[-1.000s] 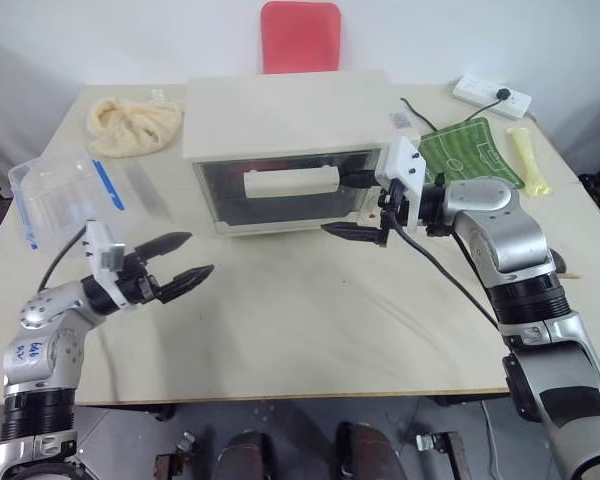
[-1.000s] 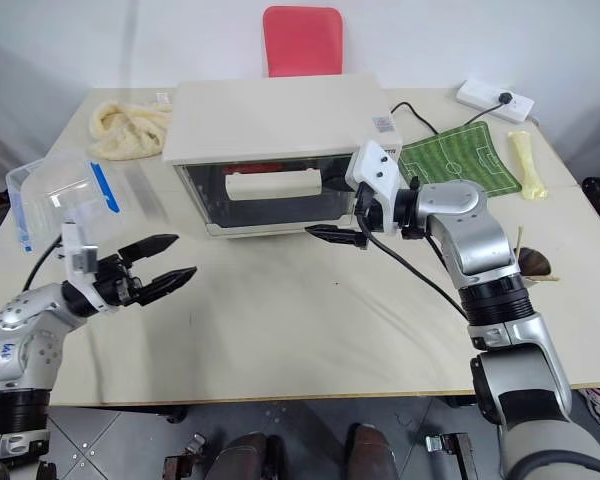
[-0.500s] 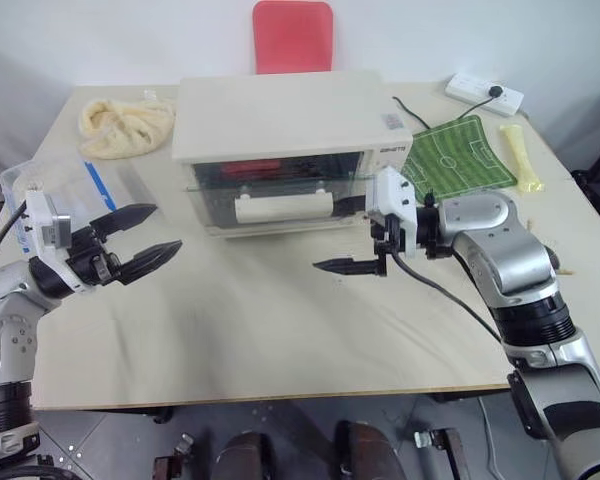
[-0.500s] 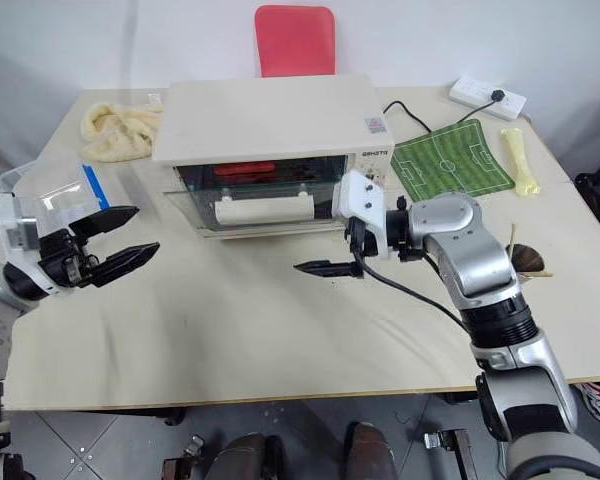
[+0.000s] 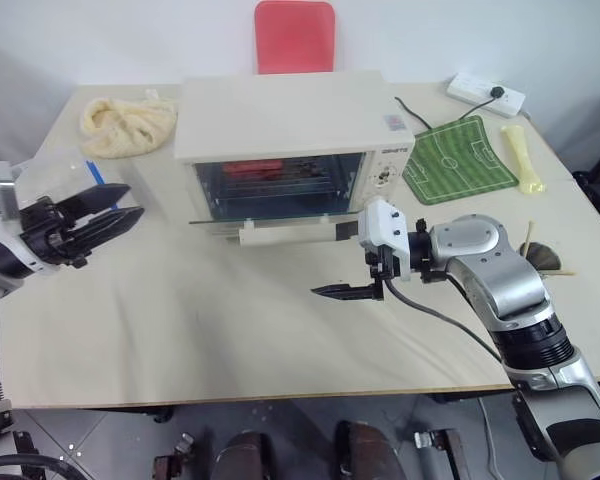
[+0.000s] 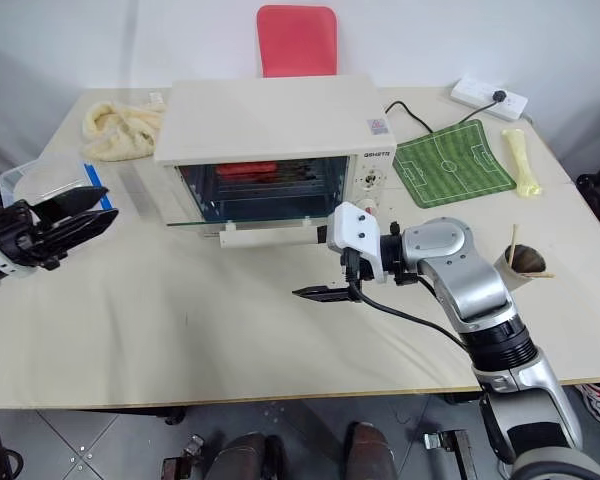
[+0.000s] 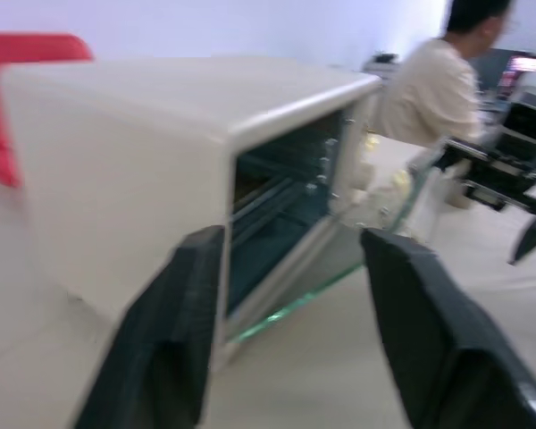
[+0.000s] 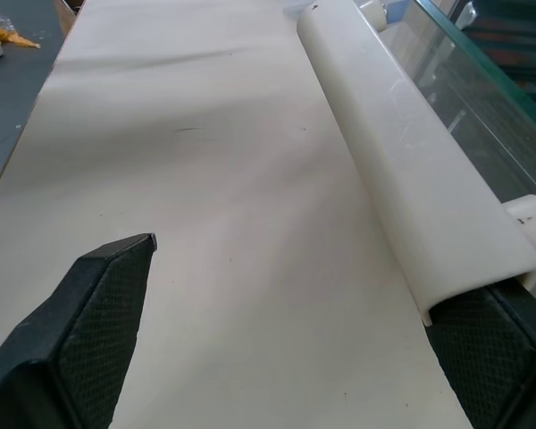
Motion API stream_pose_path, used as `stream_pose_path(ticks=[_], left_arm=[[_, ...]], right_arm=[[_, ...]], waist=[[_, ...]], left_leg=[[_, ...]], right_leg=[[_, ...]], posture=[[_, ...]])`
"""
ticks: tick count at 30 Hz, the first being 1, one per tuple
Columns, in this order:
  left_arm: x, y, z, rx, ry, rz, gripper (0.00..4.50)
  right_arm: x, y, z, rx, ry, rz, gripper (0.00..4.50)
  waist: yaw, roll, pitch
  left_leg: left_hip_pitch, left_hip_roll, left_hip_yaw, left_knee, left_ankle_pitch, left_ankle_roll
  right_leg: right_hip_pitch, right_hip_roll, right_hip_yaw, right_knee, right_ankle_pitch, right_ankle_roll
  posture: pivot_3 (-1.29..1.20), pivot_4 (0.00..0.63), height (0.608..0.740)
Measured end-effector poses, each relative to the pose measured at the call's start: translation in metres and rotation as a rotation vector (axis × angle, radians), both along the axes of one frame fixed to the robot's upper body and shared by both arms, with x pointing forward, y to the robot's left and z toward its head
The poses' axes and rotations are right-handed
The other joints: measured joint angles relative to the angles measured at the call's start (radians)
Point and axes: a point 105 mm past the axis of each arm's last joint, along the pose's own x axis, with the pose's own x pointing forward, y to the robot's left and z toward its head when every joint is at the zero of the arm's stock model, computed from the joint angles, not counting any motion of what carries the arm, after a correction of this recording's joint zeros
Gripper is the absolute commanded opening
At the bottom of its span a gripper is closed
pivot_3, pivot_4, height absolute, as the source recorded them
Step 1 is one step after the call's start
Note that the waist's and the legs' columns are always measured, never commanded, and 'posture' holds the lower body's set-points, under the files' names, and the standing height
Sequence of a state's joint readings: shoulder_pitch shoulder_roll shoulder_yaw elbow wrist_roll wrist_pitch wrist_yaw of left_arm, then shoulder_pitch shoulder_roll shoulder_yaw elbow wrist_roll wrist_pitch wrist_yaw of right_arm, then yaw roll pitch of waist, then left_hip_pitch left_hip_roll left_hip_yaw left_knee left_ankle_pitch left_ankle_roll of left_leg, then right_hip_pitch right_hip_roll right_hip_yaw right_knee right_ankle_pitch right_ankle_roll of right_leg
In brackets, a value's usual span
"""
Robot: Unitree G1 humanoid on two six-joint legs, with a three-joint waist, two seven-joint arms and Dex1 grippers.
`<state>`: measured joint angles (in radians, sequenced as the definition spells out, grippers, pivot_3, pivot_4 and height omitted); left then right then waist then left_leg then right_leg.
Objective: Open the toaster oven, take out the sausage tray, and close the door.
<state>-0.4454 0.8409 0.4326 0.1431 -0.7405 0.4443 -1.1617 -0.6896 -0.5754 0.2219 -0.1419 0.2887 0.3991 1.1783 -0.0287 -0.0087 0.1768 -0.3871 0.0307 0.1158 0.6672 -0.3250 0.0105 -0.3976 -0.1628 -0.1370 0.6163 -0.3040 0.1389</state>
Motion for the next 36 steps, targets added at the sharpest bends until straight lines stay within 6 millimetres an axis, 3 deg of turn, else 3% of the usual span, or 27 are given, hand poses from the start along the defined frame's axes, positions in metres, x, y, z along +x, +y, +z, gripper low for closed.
stream_pose_path(ticks=[5,16,26,30,32,36], left_arm=[[0.018,-0.018,-0.013,-0.024,0.039,-0.063,0.02],[0.039,-0.036,-0.033,0.058,0.119,-0.097,0.02],[0.039,-0.048,-0.046,0.084,0.159,-0.159,0.02],[0.036,-0.056,-0.052,0.116,0.181,-0.206,0.02],[0.034,-0.061,-0.058,0.143,0.201,-0.241,0.02],[0.030,-0.069,-0.069,0.212,0.241,-0.282,0.02]], right_arm=[[-0.007,0.003,-0.005,0.012,0.012,-0.007,4.50],[-0.011,-0.004,-0.009,0.017,0.047,-0.122,4.50],[-0.006,-0.053,-0.041,-0.182,0.111,-0.319,4.50],[-0.024,-0.074,-0.055,-0.269,0.177,-0.313,4.50],[-0.035,-0.083,-0.050,-0.273,0.199,-0.299,4.50],[-0.036,-0.105,-0.031,-0.327,0.145,-0.354,4.50]], waist=[[-0.001,-0.001,0.000],[0.003,-0.001,0.001],[0.008,-0.003,0.001],[0.018,-0.003,0.001],[0.027,-0.003,0.001],[0.028,-0.003,0.002]], left_leg=[[0.000,0.000,0.000,0.000,0.000,0.000],[0.000,-0.001,-0.001,0.002,0.000,0.000],[-0.002,0.000,-0.001,0.010,0.000,0.000],[-0.003,0.000,0.000,0.012,-0.001,0.001],[-0.003,0.000,0.000,0.013,-0.001,0.001],[-0.003,0.000,0.001,0.015,-0.001,0.002]], right_leg=[[-0.001,0.000,0.000,0.001,0.000,0.000],[-0.001,0.000,0.000,0.002,0.000,0.000],[0.000,0.000,0.001,0.005,0.000,0.000],[0.000,0.000,0.001,0.005,0.000,0.000],[0.000,0.000,0.002,0.005,0.000,0.000],[0.000,0.000,0.003,0.005,0.000,0.000]], posture=[[0.00,0.150,0.740],[0.00,0.150,0.740],[0.00,0.150,0.740],[0.00,0.150,0.740],[0.00,0.150,0.740],[0.00,0.150,0.740]])
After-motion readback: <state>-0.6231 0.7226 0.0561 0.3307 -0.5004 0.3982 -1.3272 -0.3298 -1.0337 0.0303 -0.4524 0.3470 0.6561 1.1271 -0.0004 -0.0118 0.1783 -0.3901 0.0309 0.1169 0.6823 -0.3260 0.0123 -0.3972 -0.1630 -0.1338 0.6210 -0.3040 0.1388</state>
